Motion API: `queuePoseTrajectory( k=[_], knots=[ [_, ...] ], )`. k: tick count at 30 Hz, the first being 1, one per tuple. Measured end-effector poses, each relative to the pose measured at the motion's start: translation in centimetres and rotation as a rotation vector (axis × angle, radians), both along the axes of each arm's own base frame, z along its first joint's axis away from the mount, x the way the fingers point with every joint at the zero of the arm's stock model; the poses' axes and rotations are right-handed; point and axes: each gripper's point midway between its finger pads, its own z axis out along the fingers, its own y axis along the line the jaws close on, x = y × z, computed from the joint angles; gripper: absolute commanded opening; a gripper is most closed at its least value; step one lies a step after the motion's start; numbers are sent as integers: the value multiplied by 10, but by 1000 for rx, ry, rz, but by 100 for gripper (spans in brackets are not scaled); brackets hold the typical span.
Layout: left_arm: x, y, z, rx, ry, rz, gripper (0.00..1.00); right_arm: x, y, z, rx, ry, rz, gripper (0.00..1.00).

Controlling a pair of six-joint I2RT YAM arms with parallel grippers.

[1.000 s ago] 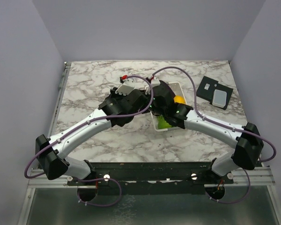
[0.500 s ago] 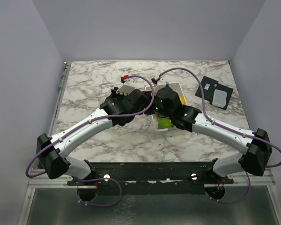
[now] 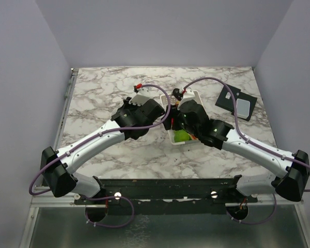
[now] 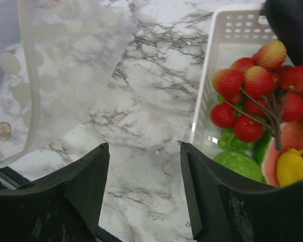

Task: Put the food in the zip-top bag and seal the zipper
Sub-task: Open the zipper of the food storage bag, then pick up the fake vegetable from the bin.

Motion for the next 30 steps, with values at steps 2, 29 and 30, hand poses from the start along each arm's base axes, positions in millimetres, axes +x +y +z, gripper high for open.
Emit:
queuePoseTrajectory(
  k=[2,29,30],
  knots=[
    [1,-2,-1,-9,-3,-3,0,0,-11,-4,-48,-2,-22,64],
    [-3,-15,-15,-168,-18,-108,0,8,-176,-76,-404,213,-376,77],
    [-3,-15,-14,-177,-22,-112,0,8,-177,-79,-408,223,-374,77]
  ],
)
